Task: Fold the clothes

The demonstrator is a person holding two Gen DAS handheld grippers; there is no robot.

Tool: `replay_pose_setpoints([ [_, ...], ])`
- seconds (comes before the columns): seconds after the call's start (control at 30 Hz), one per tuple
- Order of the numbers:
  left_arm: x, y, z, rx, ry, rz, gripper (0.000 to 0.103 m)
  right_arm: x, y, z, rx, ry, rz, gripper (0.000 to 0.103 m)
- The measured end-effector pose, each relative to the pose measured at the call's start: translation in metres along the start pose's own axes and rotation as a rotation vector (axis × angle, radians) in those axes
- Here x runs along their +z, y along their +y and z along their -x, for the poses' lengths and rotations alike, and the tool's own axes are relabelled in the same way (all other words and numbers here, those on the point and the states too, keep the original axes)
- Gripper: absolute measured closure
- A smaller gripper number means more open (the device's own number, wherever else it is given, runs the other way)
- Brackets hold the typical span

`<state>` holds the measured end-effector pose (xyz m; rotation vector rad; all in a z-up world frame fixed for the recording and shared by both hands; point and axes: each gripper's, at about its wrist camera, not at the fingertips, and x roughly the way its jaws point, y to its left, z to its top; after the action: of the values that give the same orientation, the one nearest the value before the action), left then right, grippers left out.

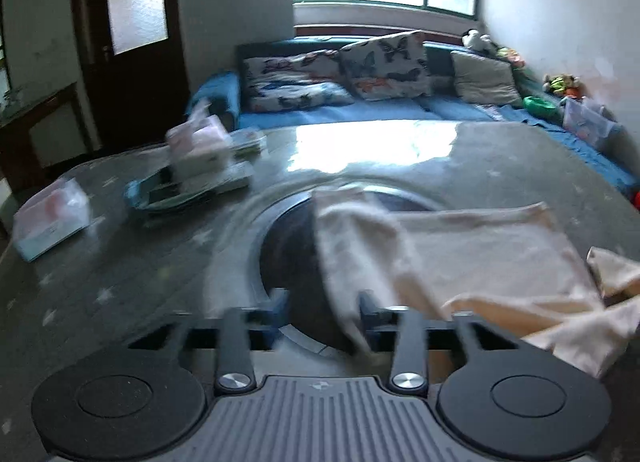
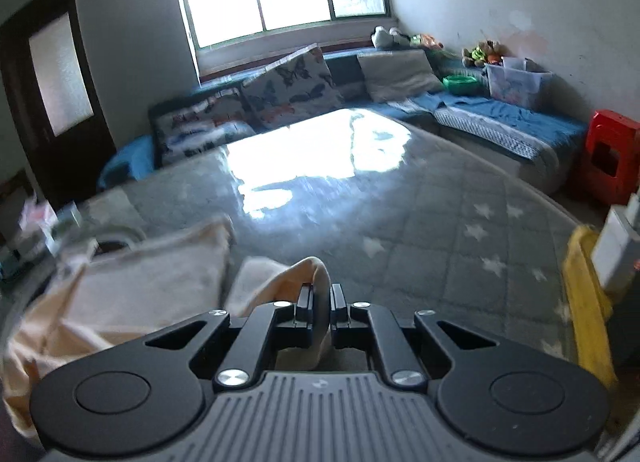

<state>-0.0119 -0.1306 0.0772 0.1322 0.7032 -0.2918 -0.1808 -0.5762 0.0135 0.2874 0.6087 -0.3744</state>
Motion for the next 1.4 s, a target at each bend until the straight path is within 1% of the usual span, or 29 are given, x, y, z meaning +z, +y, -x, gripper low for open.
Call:
replay_pose_setpoints([
  [0.03,0.004,-0.007,-0.004,-0.009,-0.007,-0.012,0.053,-0.004,-0.001,0.0,-0.017,0.014,0.015,0.092],
  [0.07,0.008,-0.014,-0.009,-0.01,-0.005,-0.025,0.049,-0.006,-0.001,0.0,-0.029,0.023,0.025,0.091],
  [0.13,0.014,-0.027,-0.021,-0.01,0.001,-0.05,0.045,-0.009,-0.002,0.003,-0.043,0.035,0.04,0.085],
  [0.17,0.016,-0.032,-0.027,-0.01,0.002,-0.062,0.045,-0.009,-0.002,0.004,-0.043,0.039,0.05,0.083],
  [0.2,0.018,-0.036,-0.034,-0.005,0.005,-0.073,0.045,-0.009,-0.001,0.005,-0.041,0.042,0.061,0.076],
  [0.23,0.02,-0.041,-0.042,-0.001,0.015,-0.086,0.045,-0.009,0.001,0.005,-0.039,0.047,0.079,0.067],
  [0.4,0.015,-0.055,-0.071,0.005,0.059,-0.157,0.046,-0.005,0.016,-0.008,-0.035,0.084,0.191,0.054],
  [0.43,0.014,-0.058,-0.076,0.008,0.069,-0.174,0.05,-0.004,0.02,-0.01,-0.034,0.091,0.213,0.053],
  [0.47,0.012,-0.058,-0.08,0.015,0.079,-0.183,0.064,-0.004,0.023,-0.013,-0.034,0.098,0.23,0.053],
  [0.5,0.01,-0.057,-0.084,0.021,0.093,-0.19,0.071,-0.003,0.026,-0.017,-0.035,0.105,0.242,0.051],
  [0.53,0.008,-0.055,-0.085,0.021,0.101,-0.187,0.081,-0.003,0.027,-0.02,-0.036,0.111,0.252,0.047],
  [0.57,0.006,-0.053,-0.087,0.022,0.108,-0.184,0.088,-0.002,0.028,-0.024,-0.038,0.116,0.261,0.047],
  [0.67,0.003,-0.047,-0.078,0.034,0.079,-0.175,0.099,0.001,0.028,-0.032,-0.046,0.123,0.275,0.047],
  [0.73,0.002,-0.042,-0.068,0.048,0.053,-0.164,0.1,0.005,0.026,-0.038,-0.065,0.121,0.27,0.047],
  [0.8,0.002,-0.032,-0.053,0.061,0.019,-0.136,0.1,0.01,0.022,-0.041,-0.089,0.099,0.249,0.047],
  [0.93,-0.002,-0.003,-0.016,0.085,-0.043,-0.047,0.1,0.025,0.004,-0.034,-0.132,0.018,0.131,0.044],
  [1.03,-0.015,0.022,0.01,0.112,-0.059,0.027,0.1,0.033,-0.011,-0.03,-0.178,-0.018,0.066,0.042],
  [1.17,-0.041,0.05,0.032,0.166,-0.031,0.087,0.1,0.031,-0.025,-0.029,-0.225,-0.01,0.023,0.04],
  [1.23,-0.056,0.063,0.037,0.182,0.016,0.096,0.1,0.028,-0.028,-0.028,-0.231,-0.007,0.014,0.04],
  [1.3,-0.064,0.072,0.038,0.193,0.05,0.1,0.098,0.028,-0.031,-0.026,-0.218,-0.008,0.011,0.04],
  [1.4,-0.068,0.076,0.043,0.197,0.054,0.084,0.095,0.028,-0.023,-0.02,-0.163,-0.014,0.037,0.04],
])
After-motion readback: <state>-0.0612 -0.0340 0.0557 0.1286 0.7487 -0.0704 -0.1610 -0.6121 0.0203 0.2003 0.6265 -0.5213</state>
